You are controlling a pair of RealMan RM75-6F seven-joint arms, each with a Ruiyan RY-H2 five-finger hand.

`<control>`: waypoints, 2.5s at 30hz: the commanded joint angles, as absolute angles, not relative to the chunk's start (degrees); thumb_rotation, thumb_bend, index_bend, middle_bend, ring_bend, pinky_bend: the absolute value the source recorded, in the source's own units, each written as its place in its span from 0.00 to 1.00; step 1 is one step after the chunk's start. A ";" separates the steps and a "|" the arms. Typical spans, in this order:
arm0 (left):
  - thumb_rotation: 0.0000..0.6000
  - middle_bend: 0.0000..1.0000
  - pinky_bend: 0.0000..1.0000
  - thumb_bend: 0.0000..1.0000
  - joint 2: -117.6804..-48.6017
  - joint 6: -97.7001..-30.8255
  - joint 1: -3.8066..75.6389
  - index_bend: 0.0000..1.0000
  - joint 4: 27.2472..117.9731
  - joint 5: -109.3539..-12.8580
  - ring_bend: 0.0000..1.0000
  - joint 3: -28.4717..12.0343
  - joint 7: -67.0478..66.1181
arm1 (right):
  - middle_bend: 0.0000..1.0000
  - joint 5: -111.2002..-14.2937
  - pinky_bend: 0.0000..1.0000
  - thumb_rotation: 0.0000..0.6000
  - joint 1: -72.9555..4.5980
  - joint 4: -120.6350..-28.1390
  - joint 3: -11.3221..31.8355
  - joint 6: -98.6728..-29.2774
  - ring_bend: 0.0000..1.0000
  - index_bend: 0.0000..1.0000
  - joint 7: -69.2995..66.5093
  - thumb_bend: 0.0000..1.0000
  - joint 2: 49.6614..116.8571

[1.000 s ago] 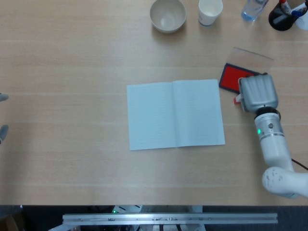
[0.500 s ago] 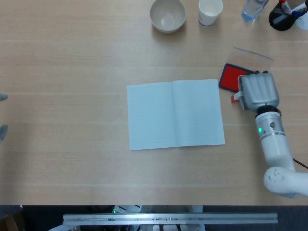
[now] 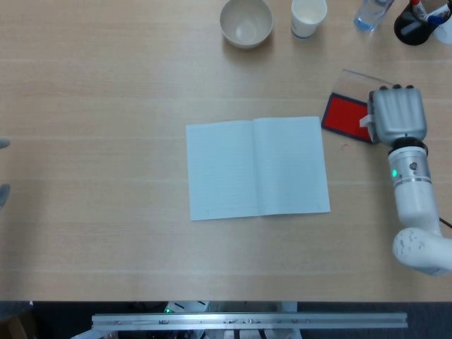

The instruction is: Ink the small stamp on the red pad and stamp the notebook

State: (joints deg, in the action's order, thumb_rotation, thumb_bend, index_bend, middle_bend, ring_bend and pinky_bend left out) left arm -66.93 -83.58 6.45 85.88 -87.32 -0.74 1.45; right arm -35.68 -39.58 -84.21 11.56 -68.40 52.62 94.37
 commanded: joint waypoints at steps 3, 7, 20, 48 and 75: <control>1.00 0.25 0.20 0.26 -66.92 -83.57 6.34 0.24 85.74 -87.25 0.21 -0.68 1.56 | 0.48 -35.45 0.39 1.00 -40.49 -81.62 11.54 -67.65 0.39 0.68 52.92 0.42 95.51; 1.00 0.25 0.20 0.26 -66.97 -83.48 6.40 0.24 85.77 -87.26 0.21 -0.71 1.49 | 0.47 -35.39 0.39 1.00 -40.92 -79.80 11.43 -67.21 0.39 0.68 52.97 0.42 96.48; 1.00 0.25 0.20 0.26 -66.93 -83.27 6.43 0.24 86.04 -87.19 0.21 -0.70 1.09 | 0.48 -35.82 0.39 1.00 -41.63 -75.95 10.92 -66.16 0.39 0.68 53.02 0.41 99.03; 1.00 0.25 0.20 0.26 -66.93 -83.14 6.30 0.24 85.94 -87.02 0.21 -0.66 1.00 | 0.48 -35.81 0.39 1.00 -41.31 -71.16 10.88 -64.32 0.39 0.70 52.92 0.41 101.18; 1.00 0.25 0.20 0.26 -66.78 -83.23 6.26 0.24 86.40 -86.93 0.21 -0.81 0.64 | 0.48 -37.61 0.39 1.00 -41.58 -86.71 14.45 -64.05 0.39 0.70 48.59 0.41 94.10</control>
